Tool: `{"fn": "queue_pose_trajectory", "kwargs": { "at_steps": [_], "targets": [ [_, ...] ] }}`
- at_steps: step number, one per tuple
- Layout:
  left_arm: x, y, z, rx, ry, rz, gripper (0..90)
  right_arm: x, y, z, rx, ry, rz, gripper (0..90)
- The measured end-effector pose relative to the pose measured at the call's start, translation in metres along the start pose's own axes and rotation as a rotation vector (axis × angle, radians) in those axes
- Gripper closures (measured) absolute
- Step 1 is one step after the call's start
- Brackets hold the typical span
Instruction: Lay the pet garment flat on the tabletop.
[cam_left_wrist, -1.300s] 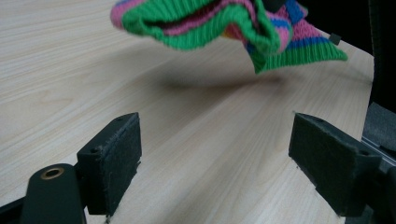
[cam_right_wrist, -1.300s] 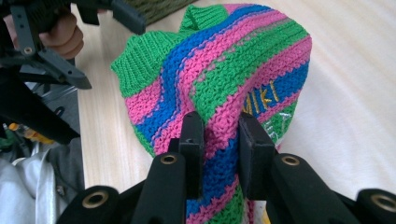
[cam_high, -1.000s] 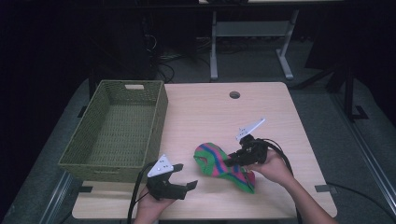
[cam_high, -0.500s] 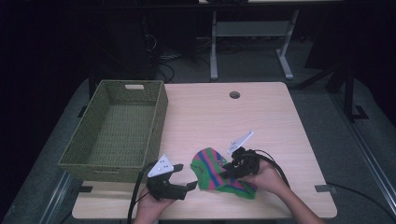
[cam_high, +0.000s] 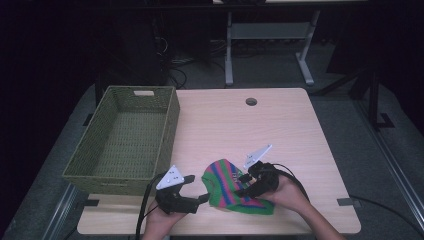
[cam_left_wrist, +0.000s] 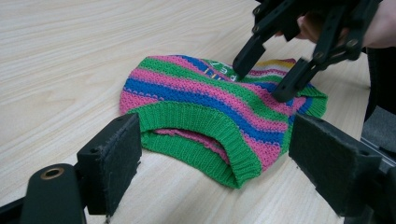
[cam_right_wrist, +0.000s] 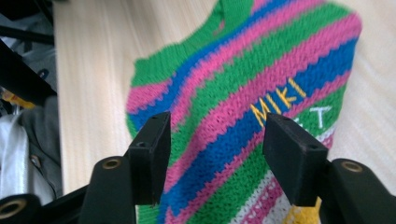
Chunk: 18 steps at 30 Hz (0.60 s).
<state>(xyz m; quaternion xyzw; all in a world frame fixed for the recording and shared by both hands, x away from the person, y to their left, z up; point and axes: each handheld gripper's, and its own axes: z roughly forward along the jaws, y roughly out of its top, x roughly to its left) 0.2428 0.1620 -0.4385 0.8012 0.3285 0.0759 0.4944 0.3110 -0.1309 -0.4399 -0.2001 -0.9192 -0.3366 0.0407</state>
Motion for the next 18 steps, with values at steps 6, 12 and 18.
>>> {"fn": "queue_pose_trajectory", "kwargs": {
  "at_steps": [6,12,18],
  "targets": [
    [0.002,0.000,-0.003,-0.008,0.012,-0.009,16.7,0.012,0.008,-0.011,-0.046,0.006,-0.042,40.3],
    [0.002,0.000,-0.003,-0.014,0.016,-0.010,16.7,0.027,0.019,-0.003,-0.033,0.065,-0.103,44.9],
    [0.003,0.000,-0.005,-0.015,0.016,-0.012,16.7,0.038,0.026,0.019,0.004,0.096,-0.144,49.8]
  ]
}}
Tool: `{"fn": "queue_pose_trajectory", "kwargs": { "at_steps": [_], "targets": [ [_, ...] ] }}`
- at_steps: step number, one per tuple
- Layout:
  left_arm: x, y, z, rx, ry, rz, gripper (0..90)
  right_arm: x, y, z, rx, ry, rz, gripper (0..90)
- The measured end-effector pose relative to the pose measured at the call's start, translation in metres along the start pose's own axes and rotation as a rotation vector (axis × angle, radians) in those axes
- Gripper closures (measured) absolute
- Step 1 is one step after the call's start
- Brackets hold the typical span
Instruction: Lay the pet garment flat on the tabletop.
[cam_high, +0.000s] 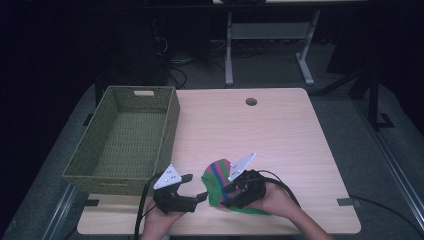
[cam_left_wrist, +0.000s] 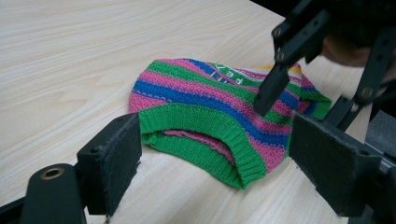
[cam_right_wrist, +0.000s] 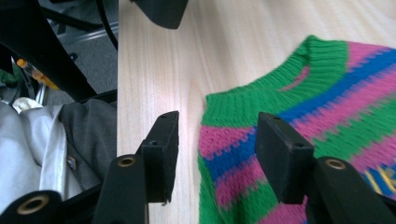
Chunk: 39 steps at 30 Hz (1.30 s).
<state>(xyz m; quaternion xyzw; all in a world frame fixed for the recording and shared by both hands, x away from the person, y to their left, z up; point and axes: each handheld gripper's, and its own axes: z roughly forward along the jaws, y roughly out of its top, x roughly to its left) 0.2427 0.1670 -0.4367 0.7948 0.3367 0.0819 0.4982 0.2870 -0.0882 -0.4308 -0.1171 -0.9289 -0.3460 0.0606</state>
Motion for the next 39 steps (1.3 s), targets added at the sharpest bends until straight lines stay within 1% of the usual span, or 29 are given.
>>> {"fn": "queue_pose_trajectory", "kwargs": {
  "at_steps": [3,4,5,7,8,9,11,13,14,15,16,17,18,19,20,23,26,27,29,30,31,33,35,38,39],
  "targets": [
    [0.000,0.000,0.000,0.000,-0.002,0.000,16.7,0.001,0.003,0.011,0.019,0.011,-0.013,52.5],
    [0.000,0.000,0.000,0.000,-0.002,0.001,16.7,0.001,0.003,0.011,0.019,0.011,-0.013,52.5],
    [0.000,0.000,0.000,0.000,-0.002,0.001,16.7,0.001,0.003,0.016,0.027,0.014,-0.013,53.5],
    [0.000,0.000,0.000,-0.001,-0.004,0.001,16.7,0.001,0.003,0.018,0.034,0.010,-0.015,53.6],
    [0.000,0.000,0.000,-0.001,-0.004,0.001,16.7,0.001,0.001,0.024,0.053,0.012,-0.009,53.9],
    [0.000,0.000,0.000,-0.001,-0.004,0.001,16.7,0.002,0.000,0.027,0.059,0.006,-0.009,54.7],
    [0.000,0.000,0.000,0.001,-0.004,0.000,16.7,0.002,-0.002,0.029,0.060,0.004,-0.017,55.9],
    [0.000,0.000,0.000,0.000,-0.003,-0.001,16.7,0.003,-0.004,0.030,0.050,-0.016,-0.017,59.3],
    [0.000,0.000,0.000,0.000,-0.003,0.000,16.7,0.004,-0.005,0.031,0.044,-0.030,-0.029,60.7],
    [0.000,0.000,0.000,0.000,-0.003,-0.002,16.7,0.008,-0.005,0.033,0.047,-0.068,-0.063,65.2],
    [0.000,0.000,0.001,0.001,-0.004,-0.001,16.7,0.008,-0.005,0.033,0.047,-0.068,-0.063,65.2],
    [0.000,0.000,0.001,0.004,-0.004,-0.002,16.7,0.010,-0.005,0.033,0.049,-0.096,-0.077,67.0],
    [0.000,-0.001,0.001,0.004,-0.004,-0.002,16.7,0.012,-0.004,0.034,0.052,-0.107,-0.083,68.3],
    [0.000,-0.001,0.001,0.004,-0.003,-0.002,16.7,0.013,-0.004,0.034,0.052,-0.124,-0.082,71.5],
    [0.000,0.000,0.000,0.000,-0.002,-0.005,16.7,0.013,-0.004,0.034,0.052,-0.124,-0.082,71.5],
    [0.001,-0.001,-0.001,-0.003,-0.002,-0.007,16.7,0.010,-0.005,0.034,0.043,-0.126,-0.059,76.8],
    [0.002,-0.001,-0.001,-0.004,-0.003,-0.010,16.7,0.006,-0.005,0.032,0.036,-0.103,-0.021,81.4],
    [0.002,-0.001,-0.001,-0.004,-0.003,-0.010,16.7,0.004,-0.005,0.031,0.025,-0.087,0.002,82.4],
    [0.002,-0.001,-0.001,-0.004,-0.004,-0.012,16.7,0.003,-0.005,0.030,0.018,-0.081,0.009,84.0],
    [0.002,-0.001,-0.001,-0.005,-0.004,-0.013,16.7,0.003,-0.004,0.029,0.010,-0.071,0.016,84.3],
    [0.003,-0.001,-0.001,-0.004,-0.004,-0.013,16.7,0.004,-0.003,0.027,0.001,-0.070,0.015,84.7],
    [0.003,-0.001,-0.001,-0.008,-0.005,-0.015,16.7,0.005,-0.001,0.023,-0.005,-0.073,0.006,85.0],
    [0.003,-0.001,-0.001,-0.009,-0.005,-0.016,16.7,0.005,0.000,0.021,-0.008,-0.078,0.008,85.2],
    [0.002,-0.001,-0.002,-0.015,-0.007,-0.020,16.7,0.004,0.001,0.014,-0.034,-0.058,0.039,85.2],
    [0.002,-0.001,-0.002,-0.016,-0.008,-0.018,16.7,0.005,0.003,0.009,-0.046,-0.063,0.038,85.2]
  ]
}}
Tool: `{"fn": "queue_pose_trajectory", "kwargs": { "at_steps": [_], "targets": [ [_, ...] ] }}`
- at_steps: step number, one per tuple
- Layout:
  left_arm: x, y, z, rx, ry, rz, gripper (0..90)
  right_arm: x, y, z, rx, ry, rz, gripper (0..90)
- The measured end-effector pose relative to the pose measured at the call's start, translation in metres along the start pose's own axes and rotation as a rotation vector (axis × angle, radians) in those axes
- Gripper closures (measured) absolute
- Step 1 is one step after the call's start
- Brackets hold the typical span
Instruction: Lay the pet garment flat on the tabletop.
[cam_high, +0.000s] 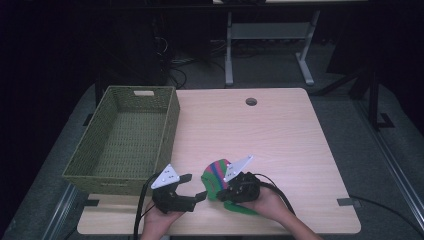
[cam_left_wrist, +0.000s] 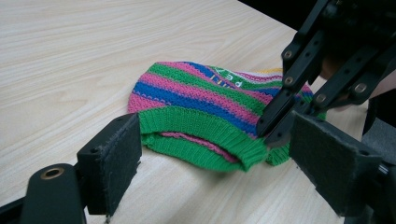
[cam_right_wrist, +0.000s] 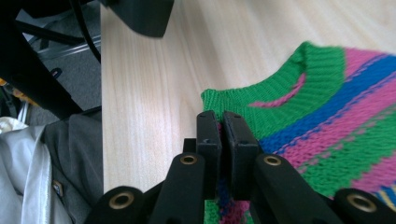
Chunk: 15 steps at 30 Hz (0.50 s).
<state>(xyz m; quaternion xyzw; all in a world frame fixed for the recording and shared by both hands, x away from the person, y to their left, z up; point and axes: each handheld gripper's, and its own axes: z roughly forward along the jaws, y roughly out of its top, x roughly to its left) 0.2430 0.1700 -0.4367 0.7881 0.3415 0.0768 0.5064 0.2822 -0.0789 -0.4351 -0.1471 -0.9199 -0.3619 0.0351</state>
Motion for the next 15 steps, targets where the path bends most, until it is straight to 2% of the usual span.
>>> {"fn": "queue_pose_trajectory", "kwargs": {
  "at_steps": [5,6,10,15],
  "targets": [
    [0.000,0.000,0.000,-0.004,0.000,0.001,16.7,0.000,0.004,-0.011,-0.028,-0.008,0.005,85.5],
    [0.001,0.000,-0.001,-0.006,0.000,0.003,16.7,0.000,0.006,-0.017,-0.050,-0.007,0.029,85.6],
    [0.001,0.000,0.000,-0.005,-0.004,0.001,16.7,-0.003,0.007,-0.025,-0.056,-0.009,0.029,85.7],
    [-0.001,0.000,0.001,-0.008,-0.018,0.003,16.7,-0.004,0.009,-0.042,-0.098,-0.013,0.045,85.9]
  ]
}}
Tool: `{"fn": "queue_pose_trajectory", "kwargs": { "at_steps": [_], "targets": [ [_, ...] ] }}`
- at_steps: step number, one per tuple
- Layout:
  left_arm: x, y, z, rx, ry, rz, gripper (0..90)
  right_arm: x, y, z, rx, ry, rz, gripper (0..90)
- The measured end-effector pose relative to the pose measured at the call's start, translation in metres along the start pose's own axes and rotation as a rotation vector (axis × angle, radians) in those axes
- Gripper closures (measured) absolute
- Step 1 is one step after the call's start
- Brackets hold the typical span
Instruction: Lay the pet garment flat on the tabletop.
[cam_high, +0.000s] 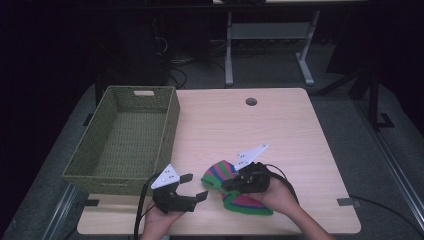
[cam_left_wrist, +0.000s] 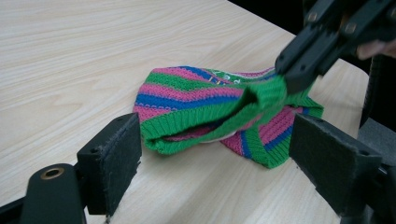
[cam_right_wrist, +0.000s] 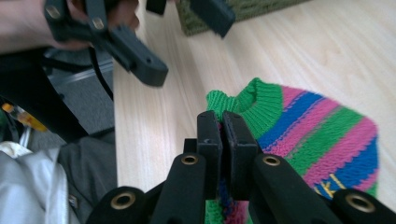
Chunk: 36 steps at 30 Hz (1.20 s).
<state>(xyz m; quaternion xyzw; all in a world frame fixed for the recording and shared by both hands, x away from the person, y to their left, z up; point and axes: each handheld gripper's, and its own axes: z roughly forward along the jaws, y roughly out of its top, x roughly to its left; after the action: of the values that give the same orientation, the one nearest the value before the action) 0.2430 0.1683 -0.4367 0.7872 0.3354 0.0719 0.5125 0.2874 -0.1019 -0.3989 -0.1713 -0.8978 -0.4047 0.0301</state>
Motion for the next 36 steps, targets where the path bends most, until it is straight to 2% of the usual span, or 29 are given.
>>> {"fn": "queue_pose_trajectory", "kwargs": {
  "at_steps": [4,8,11,14,16,20,25,27,30,33,36],
  "targets": [
    [-0.002,0.001,0.001,-0.006,-0.008,0.010,16.7,-0.002,0.003,-0.013,-0.012,-0.005,-0.001,85.9],
    [-0.004,0.002,0.000,-0.020,-0.021,0.023,16.7,-0.005,0.004,-0.026,-0.049,0.005,0.018,86.0],
    [-0.005,0.002,0.003,-0.011,-0.025,0.033,16.7,-0.007,0.005,-0.035,-0.070,0.011,0.024,86.1],
    [-0.006,0.002,0.005,-0.009,-0.031,0.029,16.7,-0.007,0.006,-0.043,-0.079,0.018,0.017,86.2],
    [-0.006,0.004,0.006,-0.012,-0.033,0.047,16.7,-0.008,0.007,-0.048,-0.093,0.025,0.007,86.2],
    [-0.008,0.005,0.007,-0.016,-0.044,0.054,16.7,-0.008,0.008,-0.059,-0.112,0.037,0.001,86.2],
    [-0.007,0.007,0.012,0.013,-0.061,0.063,17.2,-0.011,0.009,-0.069,-0.140,0.067,-0.003,86.2],
    [-0.005,0.008,0.016,0.032,-0.066,0.087,17.2,-0.011,0.010,-0.070,-0.140,0.070,-0.005,86.2],
    [-0.002,0.009,0.021,0.054,-0.078,0.116,22.0,-0.012,0.009,-0.072,-0.153,0.089,-0.012,86.2],
    [0.002,0.009,0.028,0.075,-0.100,0.125,24.3,-0.015,0.010,-0.075,-0.165,0.094,-0.014,86.2],
    [0.006,0.011,0.034,0.070,-0.121,0.120,25.2,-0.017,0.010,-0.078,-0.182,0.110,-0.010,86.2]
  ]
}}
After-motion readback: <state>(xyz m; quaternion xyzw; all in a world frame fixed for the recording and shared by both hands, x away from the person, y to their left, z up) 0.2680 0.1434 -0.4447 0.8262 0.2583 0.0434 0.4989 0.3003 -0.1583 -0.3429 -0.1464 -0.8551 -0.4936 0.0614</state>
